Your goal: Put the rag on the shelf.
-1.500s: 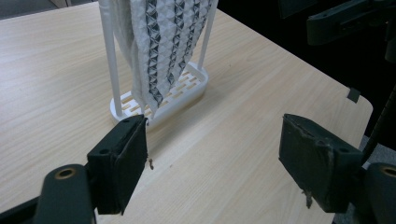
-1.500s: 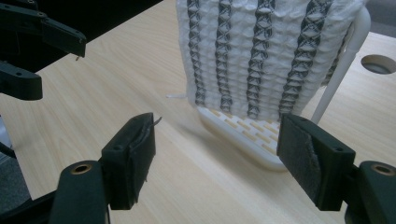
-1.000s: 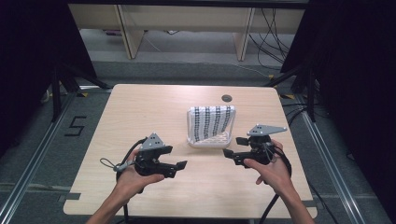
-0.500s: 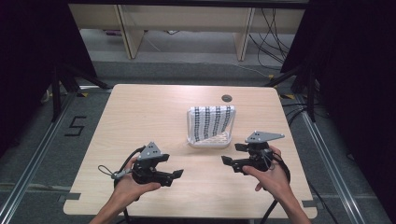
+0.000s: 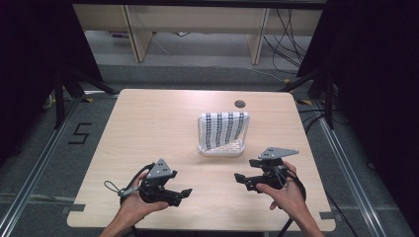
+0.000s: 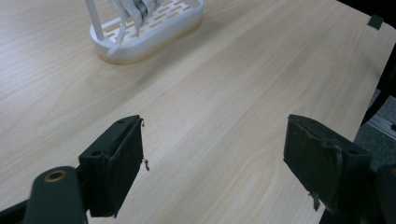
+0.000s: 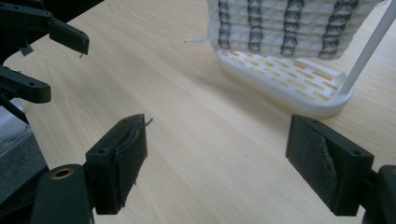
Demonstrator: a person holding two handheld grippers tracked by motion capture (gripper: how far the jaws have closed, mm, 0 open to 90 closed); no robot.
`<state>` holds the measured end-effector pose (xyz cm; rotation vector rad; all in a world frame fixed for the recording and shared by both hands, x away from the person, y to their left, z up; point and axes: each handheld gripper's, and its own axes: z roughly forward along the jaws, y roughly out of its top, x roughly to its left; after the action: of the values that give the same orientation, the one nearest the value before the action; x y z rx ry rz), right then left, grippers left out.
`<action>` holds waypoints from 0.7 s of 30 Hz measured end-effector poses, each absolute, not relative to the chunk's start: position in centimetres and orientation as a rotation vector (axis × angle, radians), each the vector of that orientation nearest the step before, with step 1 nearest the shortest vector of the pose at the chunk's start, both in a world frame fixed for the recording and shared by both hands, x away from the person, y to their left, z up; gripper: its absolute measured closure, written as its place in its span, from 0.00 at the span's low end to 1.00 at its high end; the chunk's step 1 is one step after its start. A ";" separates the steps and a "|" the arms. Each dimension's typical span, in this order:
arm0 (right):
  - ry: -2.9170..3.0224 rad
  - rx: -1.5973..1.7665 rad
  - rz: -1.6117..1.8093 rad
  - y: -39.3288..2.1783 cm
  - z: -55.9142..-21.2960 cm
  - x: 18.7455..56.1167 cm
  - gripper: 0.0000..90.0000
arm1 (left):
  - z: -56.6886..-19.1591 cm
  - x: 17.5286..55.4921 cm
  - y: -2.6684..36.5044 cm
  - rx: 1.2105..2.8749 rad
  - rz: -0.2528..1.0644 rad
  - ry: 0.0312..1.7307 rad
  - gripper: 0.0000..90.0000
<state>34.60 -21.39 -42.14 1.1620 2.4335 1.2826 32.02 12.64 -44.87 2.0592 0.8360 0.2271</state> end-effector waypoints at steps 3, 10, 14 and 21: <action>2.454 1.142 1.282 -21.5 -42.5 34.5 0.24 | -45.5 31.7 12.7 2.071 0.219 0.827 0.21; 2.460 1.149 1.277 -21.4 -43.5 34.1 0.25 | -46.8 30.8 12.7 2.054 0.206 0.841 0.21; 2.470 1.147 1.291 -21.2 -44.1 33.7 0.25 | -47.2 30.5 13.1 2.062 0.214 0.839 0.21; 2.483 1.129 1.234 -21.1 -45.4 32.8 0.25 | -48.1 29.6 13.4 2.079 0.231 0.836 0.21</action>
<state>32.76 -21.06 -45.41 1.1287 2.4827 1.2341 29.60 13.45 -48.10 2.0789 0.8358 0.2308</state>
